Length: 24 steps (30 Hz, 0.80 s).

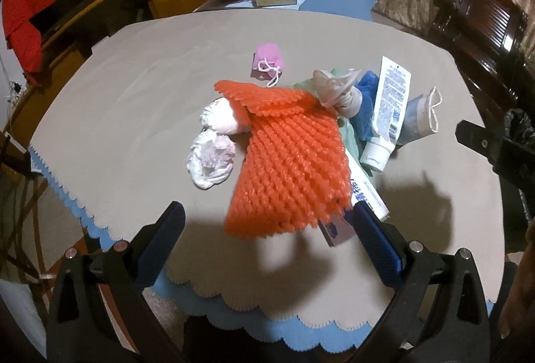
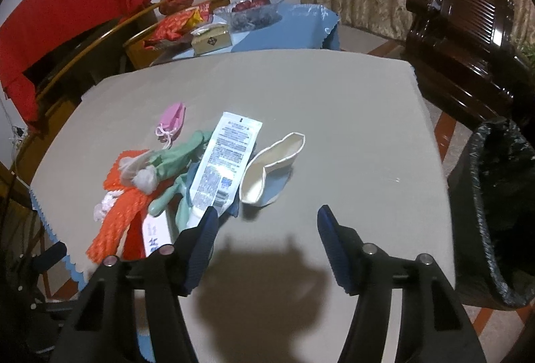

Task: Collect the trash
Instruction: 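Grasp the orange mesh net with the left gripper while the right gripper grasps the white paper cup, then carry the orange net and white cup over the black bin and release both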

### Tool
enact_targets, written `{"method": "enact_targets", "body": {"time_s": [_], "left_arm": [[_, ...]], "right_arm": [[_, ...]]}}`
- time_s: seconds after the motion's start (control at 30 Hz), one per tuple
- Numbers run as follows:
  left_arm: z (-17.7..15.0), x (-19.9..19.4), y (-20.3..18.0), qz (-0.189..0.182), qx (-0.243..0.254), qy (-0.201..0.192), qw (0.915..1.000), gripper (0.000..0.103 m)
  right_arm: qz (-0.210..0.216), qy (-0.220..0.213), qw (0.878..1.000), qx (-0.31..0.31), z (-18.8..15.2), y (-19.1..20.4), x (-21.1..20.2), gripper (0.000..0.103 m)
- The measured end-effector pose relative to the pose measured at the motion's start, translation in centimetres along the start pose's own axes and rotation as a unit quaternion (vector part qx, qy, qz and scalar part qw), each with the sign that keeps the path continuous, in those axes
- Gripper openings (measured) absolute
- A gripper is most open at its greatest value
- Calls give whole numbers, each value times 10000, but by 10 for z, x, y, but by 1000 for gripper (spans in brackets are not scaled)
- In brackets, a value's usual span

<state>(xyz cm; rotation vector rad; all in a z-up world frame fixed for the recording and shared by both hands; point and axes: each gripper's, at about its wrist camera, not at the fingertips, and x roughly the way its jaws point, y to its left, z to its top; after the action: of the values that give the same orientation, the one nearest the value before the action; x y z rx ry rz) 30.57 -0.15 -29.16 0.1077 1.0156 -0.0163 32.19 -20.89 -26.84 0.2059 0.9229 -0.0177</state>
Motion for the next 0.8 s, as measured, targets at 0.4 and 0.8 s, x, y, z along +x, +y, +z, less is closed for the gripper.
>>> {"method": "enact_targets", "body": {"time_s": [0.4, 0.8], "left_arm": [[5, 29, 7, -178, -150, 293, 9993, 53], [11, 4, 11, -307, -201, 31, 9993, 12]], "right_arm": [[-17, 216, 9998, 28, 11, 2, 47, 56], [388, 259, 9989, -40, 12, 2, 49, 13]]}}
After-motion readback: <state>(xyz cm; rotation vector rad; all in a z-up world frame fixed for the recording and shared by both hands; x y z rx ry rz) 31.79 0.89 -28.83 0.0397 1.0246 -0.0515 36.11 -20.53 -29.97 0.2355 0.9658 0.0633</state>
